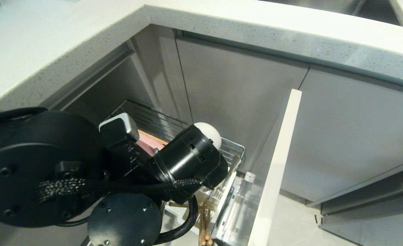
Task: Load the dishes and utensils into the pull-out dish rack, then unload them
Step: Take the plate out of the cupboard
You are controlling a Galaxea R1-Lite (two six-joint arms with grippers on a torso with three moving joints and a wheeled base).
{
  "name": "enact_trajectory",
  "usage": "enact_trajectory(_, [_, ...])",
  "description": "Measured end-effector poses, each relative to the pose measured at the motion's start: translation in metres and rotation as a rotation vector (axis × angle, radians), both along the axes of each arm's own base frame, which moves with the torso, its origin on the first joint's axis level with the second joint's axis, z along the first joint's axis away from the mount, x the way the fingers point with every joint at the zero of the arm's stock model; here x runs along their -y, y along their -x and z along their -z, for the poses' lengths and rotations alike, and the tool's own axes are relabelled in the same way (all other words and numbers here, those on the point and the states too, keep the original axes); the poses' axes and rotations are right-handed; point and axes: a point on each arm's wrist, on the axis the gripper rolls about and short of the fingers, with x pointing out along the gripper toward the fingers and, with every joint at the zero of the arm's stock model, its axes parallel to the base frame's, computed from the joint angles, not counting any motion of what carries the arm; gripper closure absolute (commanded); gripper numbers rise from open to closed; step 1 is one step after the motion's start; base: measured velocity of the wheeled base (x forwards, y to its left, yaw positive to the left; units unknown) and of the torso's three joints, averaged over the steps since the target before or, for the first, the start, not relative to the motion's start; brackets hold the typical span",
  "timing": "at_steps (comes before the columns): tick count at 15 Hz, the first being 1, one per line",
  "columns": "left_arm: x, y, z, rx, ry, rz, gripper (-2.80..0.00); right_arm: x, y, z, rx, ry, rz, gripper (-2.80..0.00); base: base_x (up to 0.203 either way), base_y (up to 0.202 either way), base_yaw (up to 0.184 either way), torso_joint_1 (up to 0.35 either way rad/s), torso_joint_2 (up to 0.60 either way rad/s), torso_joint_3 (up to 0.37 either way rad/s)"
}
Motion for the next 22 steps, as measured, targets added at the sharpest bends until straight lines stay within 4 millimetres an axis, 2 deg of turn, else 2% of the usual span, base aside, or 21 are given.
enact_trajectory(7, [0.002, 0.000, -0.001, 0.006, 0.008, 0.001, 0.00, 0.000, 0.000, 0.000, -0.001, 0.000, 0.000, 0.00, 0.000, 0.000, 0.000, 0.000, 0.00, 0.000])
enact_trajectory(14, [0.005, 0.000, -0.013, 0.019, 0.022, 0.021, 0.00, 0.000, 0.000, 0.000, 0.000, 0.000, 0.000, 0.00, 0.000, 0.000, 0.000, 0.000, 0.00, 0.000])
enact_trajectory(18, [0.016, 0.006, -0.041, 0.061, 0.063, 0.085, 0.00, 0.000, 0.000, 0.000, 0.000, 0.000, 0.000, 0.00, 0.000, 0.000, 0.000, 0.000, 0.00, 0.000])
enact_trajectory(22, [0.029, 0.023, -0.076, 0.110, 0.095, 0.200, 0.00, 0.000, 0.000, 0.000, 0.000, 0.000, 0.000, 0.00, 0.000, 0.000, 0.000, 0.000, 0.00, 0.000])
